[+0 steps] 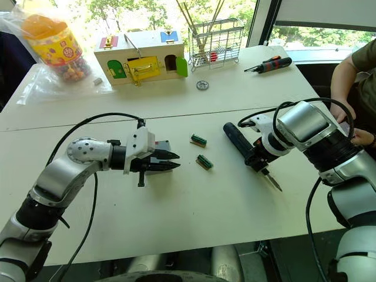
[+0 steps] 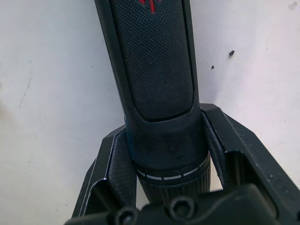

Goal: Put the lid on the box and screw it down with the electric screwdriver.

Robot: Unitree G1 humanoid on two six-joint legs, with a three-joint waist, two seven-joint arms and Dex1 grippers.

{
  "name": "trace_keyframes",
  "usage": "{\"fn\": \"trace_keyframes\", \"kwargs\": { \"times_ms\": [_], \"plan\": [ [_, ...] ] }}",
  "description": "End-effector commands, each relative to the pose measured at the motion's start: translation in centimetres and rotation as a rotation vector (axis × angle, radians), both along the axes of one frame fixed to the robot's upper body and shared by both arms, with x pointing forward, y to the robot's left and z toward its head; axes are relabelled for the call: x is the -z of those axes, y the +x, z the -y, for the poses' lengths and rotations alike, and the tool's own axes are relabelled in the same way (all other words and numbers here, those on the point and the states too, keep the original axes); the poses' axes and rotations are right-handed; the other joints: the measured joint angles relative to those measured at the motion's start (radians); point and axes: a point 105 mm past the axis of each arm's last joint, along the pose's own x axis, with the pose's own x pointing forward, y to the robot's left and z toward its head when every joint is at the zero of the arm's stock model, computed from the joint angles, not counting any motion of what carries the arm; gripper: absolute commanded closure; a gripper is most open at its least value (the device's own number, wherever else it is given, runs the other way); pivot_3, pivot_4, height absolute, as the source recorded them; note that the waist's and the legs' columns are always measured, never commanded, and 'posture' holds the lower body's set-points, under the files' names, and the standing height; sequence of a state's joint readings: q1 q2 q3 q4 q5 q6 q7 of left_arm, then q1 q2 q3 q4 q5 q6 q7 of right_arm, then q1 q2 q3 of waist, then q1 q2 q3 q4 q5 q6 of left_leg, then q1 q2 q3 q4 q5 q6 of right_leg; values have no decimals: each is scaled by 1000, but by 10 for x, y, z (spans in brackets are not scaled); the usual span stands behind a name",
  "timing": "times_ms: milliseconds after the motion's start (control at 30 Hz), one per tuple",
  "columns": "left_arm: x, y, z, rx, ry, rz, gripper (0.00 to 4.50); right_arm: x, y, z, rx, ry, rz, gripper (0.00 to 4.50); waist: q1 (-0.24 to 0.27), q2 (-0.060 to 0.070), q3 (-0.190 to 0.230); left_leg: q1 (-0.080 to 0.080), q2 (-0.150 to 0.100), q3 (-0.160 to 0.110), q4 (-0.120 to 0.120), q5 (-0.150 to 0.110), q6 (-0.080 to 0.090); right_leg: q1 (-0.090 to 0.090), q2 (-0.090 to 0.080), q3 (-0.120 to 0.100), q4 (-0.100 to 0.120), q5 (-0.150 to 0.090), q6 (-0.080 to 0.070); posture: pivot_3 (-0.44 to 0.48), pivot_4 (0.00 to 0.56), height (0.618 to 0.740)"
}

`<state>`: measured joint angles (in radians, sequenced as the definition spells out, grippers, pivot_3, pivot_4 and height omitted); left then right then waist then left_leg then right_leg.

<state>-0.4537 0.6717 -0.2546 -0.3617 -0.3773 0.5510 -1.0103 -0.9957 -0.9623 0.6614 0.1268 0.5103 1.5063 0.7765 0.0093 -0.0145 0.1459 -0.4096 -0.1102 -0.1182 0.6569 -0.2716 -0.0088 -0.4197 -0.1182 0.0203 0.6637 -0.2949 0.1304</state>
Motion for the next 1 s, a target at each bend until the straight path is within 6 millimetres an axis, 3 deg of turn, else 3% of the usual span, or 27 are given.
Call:
{"fn": "trace_keyframes", "kwargs": {
  "times_ms": [33,133,200,300,367,433,500,533,600,700,833,1000],
  "plan": [
    [-10,10,-13,-47,3,57,3577,16,0,22,64,-66,-23,2748,5,0,0,0,0,-1,2,0,0,1,0,-1,0,0,0,0,150,740],
    [-10,19,-30,-99,11,51,3577,-16,32,13,116,44,119,2748,1,-1,-1,3,-1,-1,6,-1,2,8,0,-1,-2,0,0,0,150,740],
    [-15,22,-44,-136,-14,22,3577,-50,57,12,129,97,292,2748,-7,0,0,5,-1,0,7,-2,3,10,0,0,-3,1,-2,0,150,740],
    [-24,24,-59,-167,-66,-18,3577,-90,84,16,120,137,539,2748,-9,6,3,0,-3,2,7,-2,3,2,-1,3,-1,3,1,0,150,740],
    [-29,27,-70,-198,-91,-42,3577,-128,98,1,93,280,765,2748,-15,6,3,-5,-2,2,5,-2,3,-7,-1,1,2,3,2,0,150,740],
    [-29,29,-79,-229,-93,-61,3577,-165,102,-19,63,477,987,2748,-30,6,4,-8,-1,2,6,-2,3,-12,-1,0,2,3,2,0,150,740],
    [-28,31,-90,-264,-94,-84,3577,-205,88,-45,-4,729,1244,2748,-46,6,4,-9,1,3,4,-2,3,-13,-1,-2,2,3,2,0,150,740],
    [-27,31,-92,-279,-91,-91,3577,-218,79,-48,-1,813,1359,2748,-55,6,4,-9,2,3,4,-2,2,-13,-1,-2,2,3,2,0,150,740],
    [-25,29,-95,-291,-82,-101,3577,-221,64,-61,21,902,1475,2748,-60,7,4,-9,3,2,4,-1,2,-14,-1,-2,2,3,2,0,150,740],
    [-25,24,-95,-303,-79,-109,3577,-208,34,-103,-71,1082,1438,2748,-59,7,4,-9,2,1,1,-1,1,-12,0,-2,3,3,2,0,150,740],
    [-24,19,-91,-315,-74,-110,3577,-192,0,-144,-152,1308,1362,2748,-55,8,5,-9,1,1,4,-1,1,-11,0,-2,3,3,2,0,150,740],
    [-17,17,-88,-340,-78,-103,3577,-155,-18,-185,-259,1323,1255,2748,-52,8,5,-8,-1,0,4,-1,1,-9,0,-2,4,3,2,0,150,740]
  ]
}}
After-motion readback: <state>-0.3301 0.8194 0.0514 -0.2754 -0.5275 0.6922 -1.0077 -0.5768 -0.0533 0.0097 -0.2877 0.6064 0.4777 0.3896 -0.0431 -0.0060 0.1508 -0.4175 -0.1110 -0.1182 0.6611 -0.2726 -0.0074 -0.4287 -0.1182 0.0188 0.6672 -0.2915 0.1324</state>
